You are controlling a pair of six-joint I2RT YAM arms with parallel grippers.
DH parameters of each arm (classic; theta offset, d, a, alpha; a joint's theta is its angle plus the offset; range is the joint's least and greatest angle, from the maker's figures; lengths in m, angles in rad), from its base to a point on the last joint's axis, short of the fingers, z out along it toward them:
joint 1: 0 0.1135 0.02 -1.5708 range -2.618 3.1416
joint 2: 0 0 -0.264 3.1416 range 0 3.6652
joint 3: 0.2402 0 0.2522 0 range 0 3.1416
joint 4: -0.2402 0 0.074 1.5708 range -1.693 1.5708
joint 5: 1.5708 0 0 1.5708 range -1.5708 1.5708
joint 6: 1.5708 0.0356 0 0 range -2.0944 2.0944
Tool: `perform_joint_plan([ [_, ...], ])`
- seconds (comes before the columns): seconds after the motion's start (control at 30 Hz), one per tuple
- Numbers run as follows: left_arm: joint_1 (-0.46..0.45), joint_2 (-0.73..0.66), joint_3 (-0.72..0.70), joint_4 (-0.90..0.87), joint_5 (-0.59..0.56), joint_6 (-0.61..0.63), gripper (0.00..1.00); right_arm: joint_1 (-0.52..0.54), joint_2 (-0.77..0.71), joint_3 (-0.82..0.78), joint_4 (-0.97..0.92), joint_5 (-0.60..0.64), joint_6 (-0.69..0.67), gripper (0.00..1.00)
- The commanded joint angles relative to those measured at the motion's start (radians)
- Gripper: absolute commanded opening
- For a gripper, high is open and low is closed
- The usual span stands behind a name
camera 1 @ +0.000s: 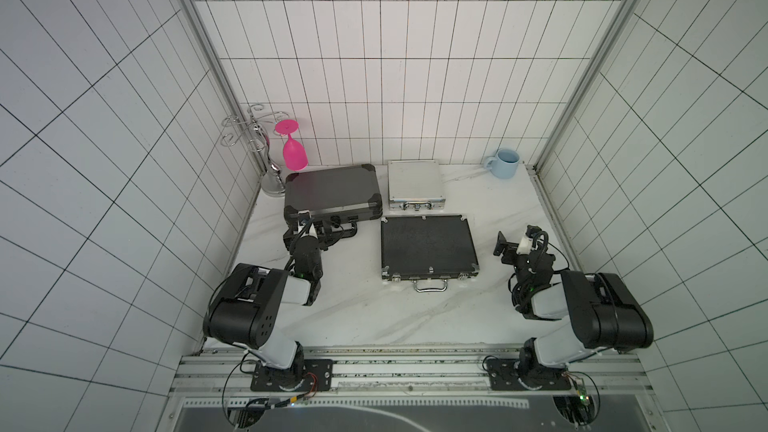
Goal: Close the poker set cases
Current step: Reset both arms
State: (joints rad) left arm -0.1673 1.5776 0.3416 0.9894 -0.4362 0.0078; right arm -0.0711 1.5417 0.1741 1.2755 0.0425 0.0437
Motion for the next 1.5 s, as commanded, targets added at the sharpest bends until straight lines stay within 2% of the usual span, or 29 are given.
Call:
perform_joint_plan([
  [0.0,0.005,-0.013,0.008,0.010,-0.002,0.000,0.98,0.008,-0.002,0.060,0.013,0.009,-0.020,0.99],
  [0.53,0.005,-0.013,0.008,0.010,-0.003,0.000,0.98,0.011,-0.002,0.060,0.015,0.015,-0.017,0.99],
  [0.7,0.005,-0.014,0.008,0.009,-0.001,0.000,0.98,0.011,-0.028,-0.013,0.116,0.141,0.030,0.99],
  [0.73,0.005,-0.013,0.007,0.010,-0.002,0.001,0.98,0.018,-0.020,-0.005,0.106,0.133,0.017,0.99],
  [0.8,0.005,-0.013,0.007,0.009,-0.002,0.000,0.98,0.046,0.006,0.054,0.044,-0.006,-0.081,0.99],
  [0.83,0.005,-0.013,0.008,0.010,-0.002,-0.001,0.98,0.064,-0.009,0.065,-0.003,-0.022,-0.107,0.99],
  [0.9,0.005,-0.013,0.008,0.010,-0.002,0.000,0.98,0.065,-0.038,-0.013,0.112,0.041,-0.077,0.99],
  [0.97,0.005,-0.013,0.008,0.010,-0.002,0.000,0.98,0.047,-0.005,-0.040,0.204,0.213,0.028,0.99],
  [1.0,0.005,-0.012,0.007,0.009,-0.002,0.001,0.98,0.028,0.007,-0.020,0.177,0.186,0.026,0.99],
  [1.03,0.005,-0.013,0.008,0.010,-0.002,0.000,0.98,0.031,-0.007,0.030,0.050,0.118,-0.011,0.99],
  [1.07,0.005,-0.013,0.008,0.009,-0.002,0.000,0.98,0.035,-0.009,0.096,-0.076,-0.003,-0.061,1.00],
  [1.1,0.005,-0.012,0.008,0.009,-0.002,0.000,0.98,0.039,-0.002,0.096,-0.049,-0.032,-0.070,1.00],
  [1.17,0.005,-0.013,0.009,0.010,-0.002,0.000,0.98,0.039,-0.004,0.023,0.090,-0.029,-0.071,1.00],
  [1.2,0.005,-0.012,0.007,0.010,-0.001,0.001,0.98,0.039,-0.006,0.015,0.097,-0.024,-0.068,1.00],
  [1.3,0.005,-0.013,0.008,0.009,-0.001,0.001,0.98,0.036,0.004,0.085,-0.028,0.038,-0.042,1.00],
  [1.47,0.005,-0.012,0.007,0.009,-0.002,0.001,0.98,0.037,0.001,0.084,-0.029,-0.022,-0.068,1.00],
])
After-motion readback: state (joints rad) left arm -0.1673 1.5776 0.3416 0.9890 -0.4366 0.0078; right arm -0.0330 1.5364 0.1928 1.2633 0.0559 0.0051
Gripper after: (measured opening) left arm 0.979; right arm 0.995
